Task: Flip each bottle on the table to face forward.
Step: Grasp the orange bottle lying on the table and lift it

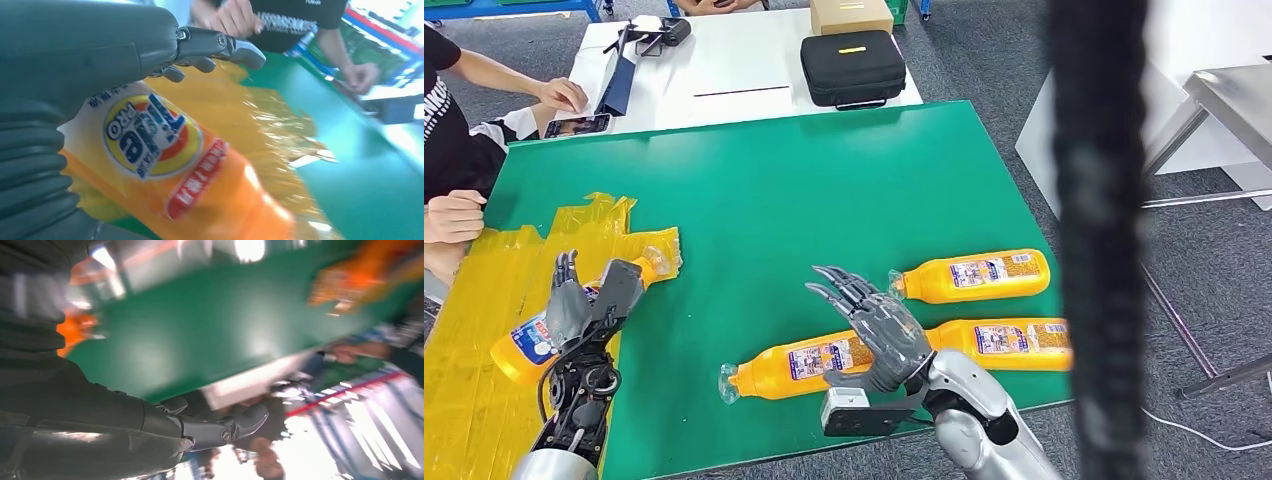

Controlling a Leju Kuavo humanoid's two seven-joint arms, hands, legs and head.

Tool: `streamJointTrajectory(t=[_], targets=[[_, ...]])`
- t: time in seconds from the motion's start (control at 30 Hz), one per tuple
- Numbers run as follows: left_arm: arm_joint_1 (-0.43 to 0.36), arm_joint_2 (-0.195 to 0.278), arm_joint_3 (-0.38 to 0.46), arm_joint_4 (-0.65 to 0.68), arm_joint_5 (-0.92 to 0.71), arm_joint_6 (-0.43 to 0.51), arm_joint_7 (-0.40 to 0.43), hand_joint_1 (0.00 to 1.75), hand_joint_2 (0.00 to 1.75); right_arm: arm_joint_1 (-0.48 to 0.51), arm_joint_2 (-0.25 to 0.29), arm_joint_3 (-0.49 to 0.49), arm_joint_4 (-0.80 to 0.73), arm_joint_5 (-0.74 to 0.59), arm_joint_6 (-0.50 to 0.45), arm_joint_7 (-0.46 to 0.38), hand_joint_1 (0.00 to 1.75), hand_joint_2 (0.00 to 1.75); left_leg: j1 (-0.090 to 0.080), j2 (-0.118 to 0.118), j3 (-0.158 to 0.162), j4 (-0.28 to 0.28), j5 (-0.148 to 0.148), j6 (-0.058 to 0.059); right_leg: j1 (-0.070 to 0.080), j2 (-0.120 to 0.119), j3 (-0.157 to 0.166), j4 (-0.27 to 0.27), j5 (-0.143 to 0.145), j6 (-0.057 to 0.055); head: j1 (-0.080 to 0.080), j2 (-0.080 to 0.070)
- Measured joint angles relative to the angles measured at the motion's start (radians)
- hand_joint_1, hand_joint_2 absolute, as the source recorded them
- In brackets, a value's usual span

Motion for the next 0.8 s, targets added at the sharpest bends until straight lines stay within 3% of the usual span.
streamJointTrajectory(t=[0.1, 0.2, 0.4, 0.73, 0.8], targets=[[0.034, -0.017, -0.004, -0.069, 0.17, -0.051, -0.101, 0.0, 1.75, 0.008, -0.007, -0.001, 0.03, 0.1, -0.008, 0.049, 0.0, 1.75, 0.0, 0.0, 0.0, 0.0, 0.0, 0.0, 0.0, 0.0, 0.0, 0.0, 0.0, 0.0, 0.0, 0.0], [0.063, -0.034, -0.012, -0.138, 0.272, -0.099, -0.15, 0.0, 1.75, 0.004, -0.007, 0.003, 0.08, 0.166, -0.019, 0.087, 0.0, 1.75, 0.0, 0.0, 0.0, 0.0, 0.0, 0.0, 0.0, 0.0, 0.0, 0.0, 0.0, 0.0, 0.0, 0.0], [0.122, -0.058, -0.071, -0.282, 0.407, -0.205, -0.178, 0.0, 1.75, -0.021, 0.004, 0.039, 0.204, 0.275, -0.03, 0.178, 0.0, 1.75, 0.0, 0.0, 0.0, 0.0, 0.0, 0.0, 0.0, 0.0, 0.0, 0.0, 0.0, 0.0, 0.0, 0.0], [0.187, -0.075, -0.169, -0.459, 0.453, -0.227, -0.182, 0.0, 1.75, -0.062, 0.046, 0.073, 0.376, 0.289, -0.039, 0.201, 0.0, 1.75, 0.0, 0.0, 0.0, 0.0, 0.0, 0.0, 0.0, 0.0, 0.0, 0.0, 0.0, 0.0, 0.0, 0.0], [0.191, -0.075, -0.182, -0.477, 0.462, -0.224, -0.189, 0.0, 1.75, -0.074, 0.056, 0.075, 0.403, 0.283, -0.035, 0.203, 0.74, 1.75, 0.0, 0.001, 0.0, 0.0, 0.0, 0.0, 0.0, 0.0, 0.0, 0.0, 0.0, 0.0, 0.0, 0.0]])
